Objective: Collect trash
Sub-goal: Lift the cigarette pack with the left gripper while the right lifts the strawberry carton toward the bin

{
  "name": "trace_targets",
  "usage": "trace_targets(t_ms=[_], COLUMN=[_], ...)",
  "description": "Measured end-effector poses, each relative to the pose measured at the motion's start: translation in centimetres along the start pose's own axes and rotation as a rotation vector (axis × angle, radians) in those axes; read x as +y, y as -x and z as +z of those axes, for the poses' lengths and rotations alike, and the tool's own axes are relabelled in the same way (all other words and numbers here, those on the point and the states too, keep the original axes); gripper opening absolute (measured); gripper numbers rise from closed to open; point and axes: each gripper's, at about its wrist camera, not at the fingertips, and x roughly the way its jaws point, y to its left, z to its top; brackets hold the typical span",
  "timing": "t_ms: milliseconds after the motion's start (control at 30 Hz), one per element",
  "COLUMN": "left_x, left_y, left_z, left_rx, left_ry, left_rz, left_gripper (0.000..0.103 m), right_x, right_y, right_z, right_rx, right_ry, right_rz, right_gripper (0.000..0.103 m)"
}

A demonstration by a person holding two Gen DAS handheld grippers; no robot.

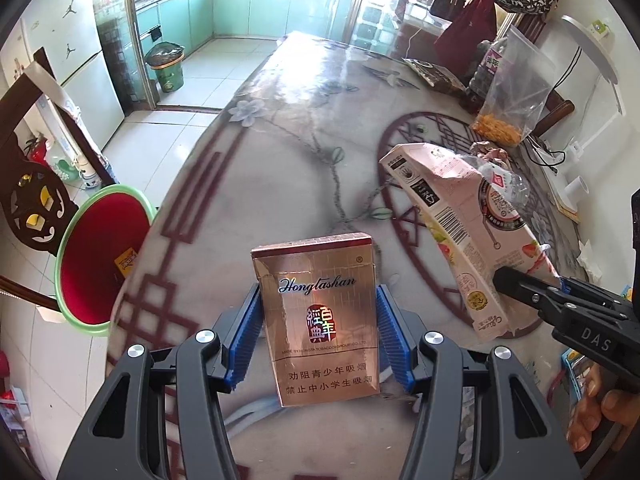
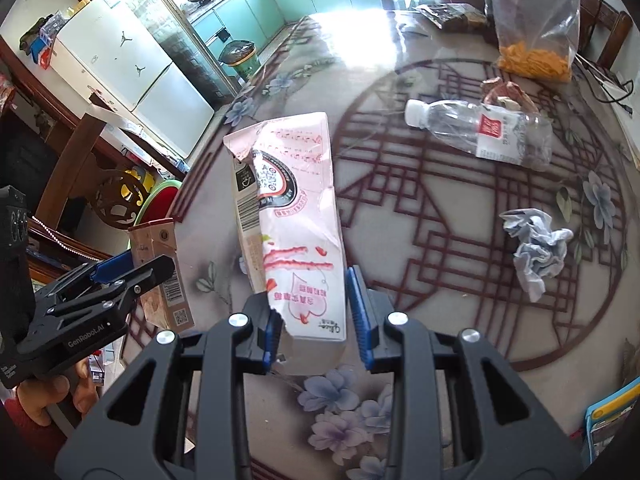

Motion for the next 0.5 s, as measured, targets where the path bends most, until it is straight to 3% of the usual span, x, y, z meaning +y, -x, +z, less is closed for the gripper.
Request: trace_targets(t_ms=[500], left_x=[11.9], left_y=[0.3], left_z=[0.5], left_rx=[0.017], left_ry=[0.027], left_rz=[0.022], left_gripper=[0.052], right_x=[9.7], right_y=[-3.7], right_z=[0.4], right_rx=[0.019], right_ry=[0.003], right_rz=[-0.009], right_gripper=[0.03])
